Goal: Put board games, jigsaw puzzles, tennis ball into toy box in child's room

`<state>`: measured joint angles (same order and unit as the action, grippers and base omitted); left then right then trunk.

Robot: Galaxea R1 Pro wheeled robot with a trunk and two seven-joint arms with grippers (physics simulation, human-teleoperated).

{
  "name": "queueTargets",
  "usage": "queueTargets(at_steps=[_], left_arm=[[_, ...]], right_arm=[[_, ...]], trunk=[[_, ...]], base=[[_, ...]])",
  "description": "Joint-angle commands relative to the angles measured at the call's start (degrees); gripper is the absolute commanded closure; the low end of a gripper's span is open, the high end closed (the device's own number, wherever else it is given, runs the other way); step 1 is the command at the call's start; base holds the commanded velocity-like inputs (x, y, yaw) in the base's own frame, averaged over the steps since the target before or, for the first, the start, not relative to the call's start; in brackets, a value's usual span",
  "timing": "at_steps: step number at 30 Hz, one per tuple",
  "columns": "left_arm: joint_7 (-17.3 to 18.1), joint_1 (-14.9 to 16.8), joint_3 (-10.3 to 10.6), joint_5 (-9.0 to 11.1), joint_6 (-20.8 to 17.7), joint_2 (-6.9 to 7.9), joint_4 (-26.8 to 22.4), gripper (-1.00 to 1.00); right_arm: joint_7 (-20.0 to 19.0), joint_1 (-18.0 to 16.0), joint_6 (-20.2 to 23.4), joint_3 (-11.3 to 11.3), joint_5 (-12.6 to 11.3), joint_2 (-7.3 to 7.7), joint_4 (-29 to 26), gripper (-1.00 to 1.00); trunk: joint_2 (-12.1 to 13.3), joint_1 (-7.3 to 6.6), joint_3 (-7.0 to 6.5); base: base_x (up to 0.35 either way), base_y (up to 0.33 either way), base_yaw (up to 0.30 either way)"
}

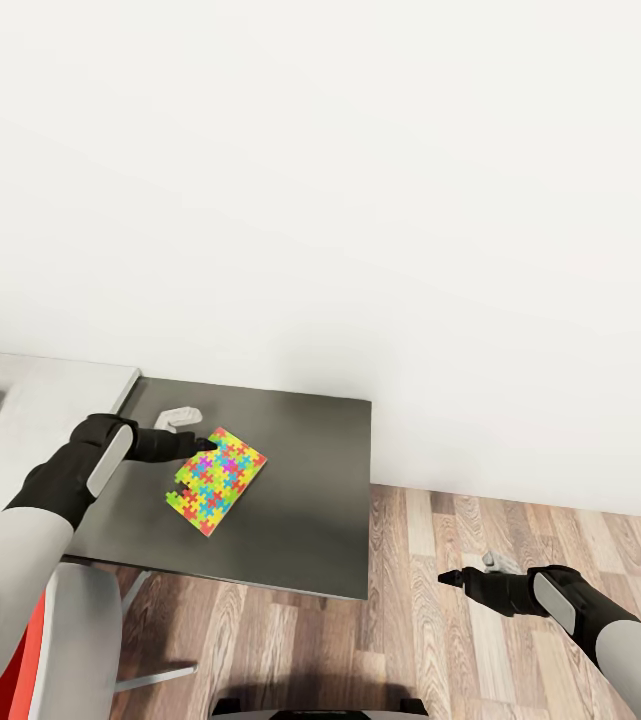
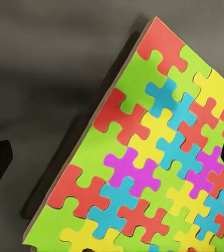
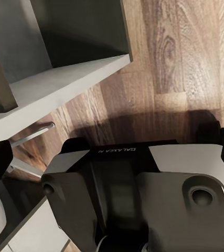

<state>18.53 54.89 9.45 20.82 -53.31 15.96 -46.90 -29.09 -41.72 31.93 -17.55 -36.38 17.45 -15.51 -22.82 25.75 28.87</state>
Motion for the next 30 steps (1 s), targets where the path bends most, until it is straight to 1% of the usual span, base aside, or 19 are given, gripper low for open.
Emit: queueTargets(at_steps=[1,7,11,15,19,23,30], left_arm=[[0.4,0.0,0.2,-0.3,-0.2,0.04,0.0,-1.0],[0.8,0.0,0.2,0.0,-1.9,0.03,0.0,-1.0],[1.4,0.0,0.2,0.0,-2.4,0.06,0.0,-1.0],[2.4,0.0,0.2,0.0,-2.5,0.1,0.0,-1.0],[4.1,0.0,0.1,0.0,-2.6,0.15,0.0,-1.0],[5.5,0.0,0.1,-0.2,-2.6,0.19,0.0,-1.0],[6.2,0.0,0.1,-0.2,-2.7,0.25,0.0,-1.0]], right_arm=[[-0.1,0.0,0.2,-0.2,-0.2,0.04,0.0,-1.0],[-0.1,0.0,0.2,-0.2,-0.2,0.04,0.0,-1.0],[-0.1,0.0,0.2,-0.2,-0.2,0.01,0.0,-1.0],[-0.1,0.0,0.2,-0.2,-0.2,0.01,0.0,-1.0],[0.0,0.0,0.2,-0.2,-0.2,-0.01,0.0,-1.0],[0.9,0.0,0.2,-0.2,-0.2,0.01,0.0,-1.0],[1.5,0.0,0.2,-0.2,-0.2,-0.02,0.0,-1.0]], trunk=[[-0.1,0.03,0.08],[-0.1,0.03,0.08],[-0.1,0.03,0.08],[-0.1,0.03,0.08],[-0.1,0.03,0.08],[-0.1,0.03,0.08],[-0.1,0.03,0.08]], base=[[0.0,0.0,0.0],[0.0,0.0,0.0],[0.0,0.0,0.0],[0.0,0.0,0.0],[0.0,0.0,0.0],[0.0,0.0,0.0],[0.0,0.0,0.0]])
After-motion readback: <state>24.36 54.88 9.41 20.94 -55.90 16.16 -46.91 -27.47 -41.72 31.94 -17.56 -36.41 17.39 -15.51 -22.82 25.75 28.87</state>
